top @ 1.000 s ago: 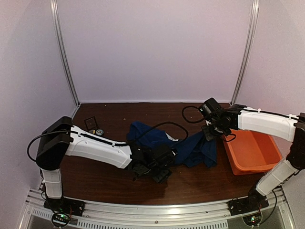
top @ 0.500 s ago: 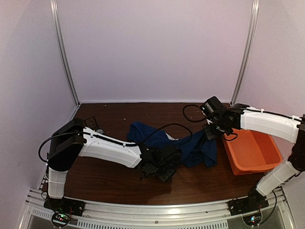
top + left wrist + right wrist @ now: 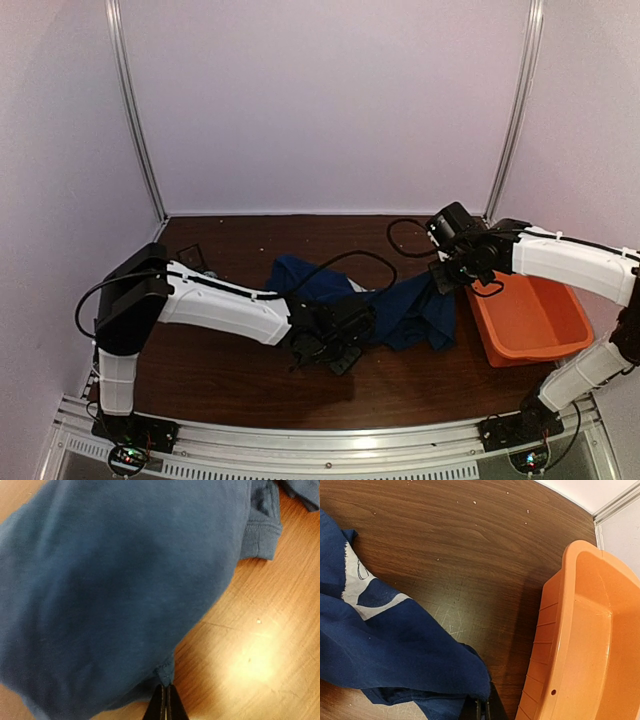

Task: Pin the brooch onto the clothing
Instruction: Pick up the crumped clothing from the center of the board.

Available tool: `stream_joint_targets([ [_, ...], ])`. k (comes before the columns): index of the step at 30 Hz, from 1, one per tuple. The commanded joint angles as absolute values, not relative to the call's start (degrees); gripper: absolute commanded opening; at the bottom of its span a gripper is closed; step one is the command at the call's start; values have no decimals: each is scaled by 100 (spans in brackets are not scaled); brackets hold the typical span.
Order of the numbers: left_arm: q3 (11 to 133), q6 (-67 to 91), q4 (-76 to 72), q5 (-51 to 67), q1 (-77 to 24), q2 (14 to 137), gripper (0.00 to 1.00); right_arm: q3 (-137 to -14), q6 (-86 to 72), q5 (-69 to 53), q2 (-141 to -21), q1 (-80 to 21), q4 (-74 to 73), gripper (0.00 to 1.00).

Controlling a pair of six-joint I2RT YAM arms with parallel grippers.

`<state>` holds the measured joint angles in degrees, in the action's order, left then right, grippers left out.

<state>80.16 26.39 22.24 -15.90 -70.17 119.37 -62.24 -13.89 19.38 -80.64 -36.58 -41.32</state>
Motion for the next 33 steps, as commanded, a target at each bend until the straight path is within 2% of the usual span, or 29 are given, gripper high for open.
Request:
stream_joint_targets([
  [1,7849,2586,2362,-1946,-6983,11126,0,-6258,-1394,1863,-8149,-3624,-4087,0],
  [10,7768,2453,3263,-2942,-6798,9751,0,-6418,-1047,1451,-8130,-3675,-4070,0],
  [14,7528,2633,3763,-3335,-6469,9103,0,-6338,-775,1029,-8136,-4018,-3837,0],
  [23,6852,3173,4421,-4200,-6259,8529,0,-6950,-810,1221,-9375,-4671,-3799,1],
  [27,6497,3586,4598,-4477,-5927,8232,0,-7314,-1121,2327,-9776,-4647,-4038,13],
  [30,6283,3602,4555,-4491,-5657,8036,0,-7447,-1322,2861,-9943,-4542,-4307,17],
  [33,6155,3533,4479,-4500,-5520,7957,0,-7401,-1354,2880,-9891,-4501,-4416,35],
])
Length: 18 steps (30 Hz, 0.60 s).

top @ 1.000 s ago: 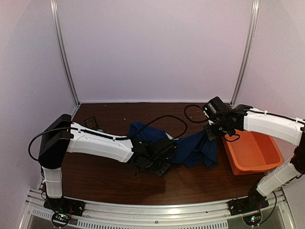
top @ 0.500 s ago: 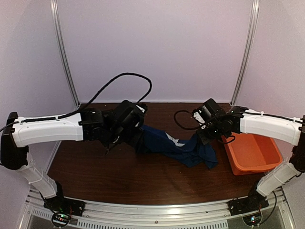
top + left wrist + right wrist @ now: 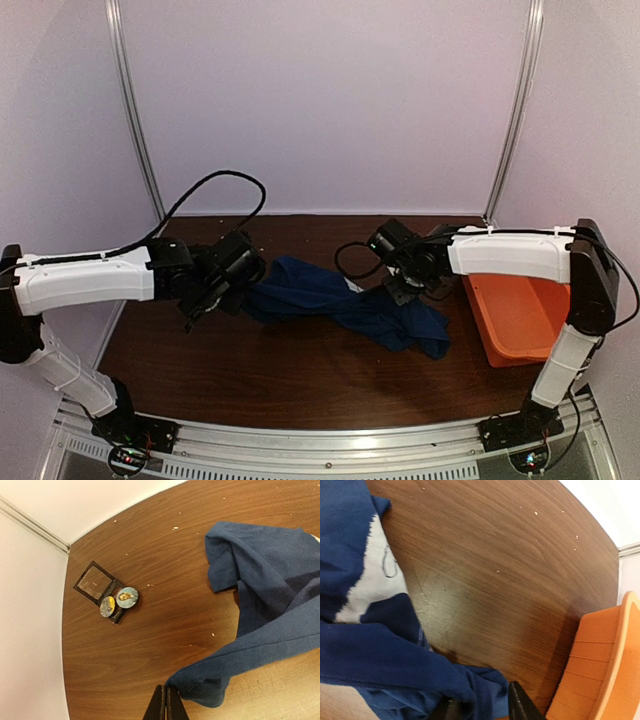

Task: Pin the brooch onto the clothing
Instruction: Pick up the crumped clothing from the center of the board.

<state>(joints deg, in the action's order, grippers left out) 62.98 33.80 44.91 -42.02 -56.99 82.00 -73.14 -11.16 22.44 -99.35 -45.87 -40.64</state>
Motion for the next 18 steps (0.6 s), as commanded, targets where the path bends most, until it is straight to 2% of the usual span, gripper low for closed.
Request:
stream_joint_targets([
  [1,6119,3496,4430,-4470,-5489,7948,0,-7358,-1347,2832,-9843,-4506,-4431,40],
  [3,6069,3413,4332,-4421,-5468,7937,0,-7246,-1316,2622,-9728,-4505,-4419,49],
  [9,6056,3305,4128,-4288,-5466,7980,0,-6839,-1132,1810,-9521,-4726,-4334,60],
  [18,6056,3218,4080,-4291,-5443,7963,0,-6298,-1169,1358,-9425,-4841,-4328,57],
])
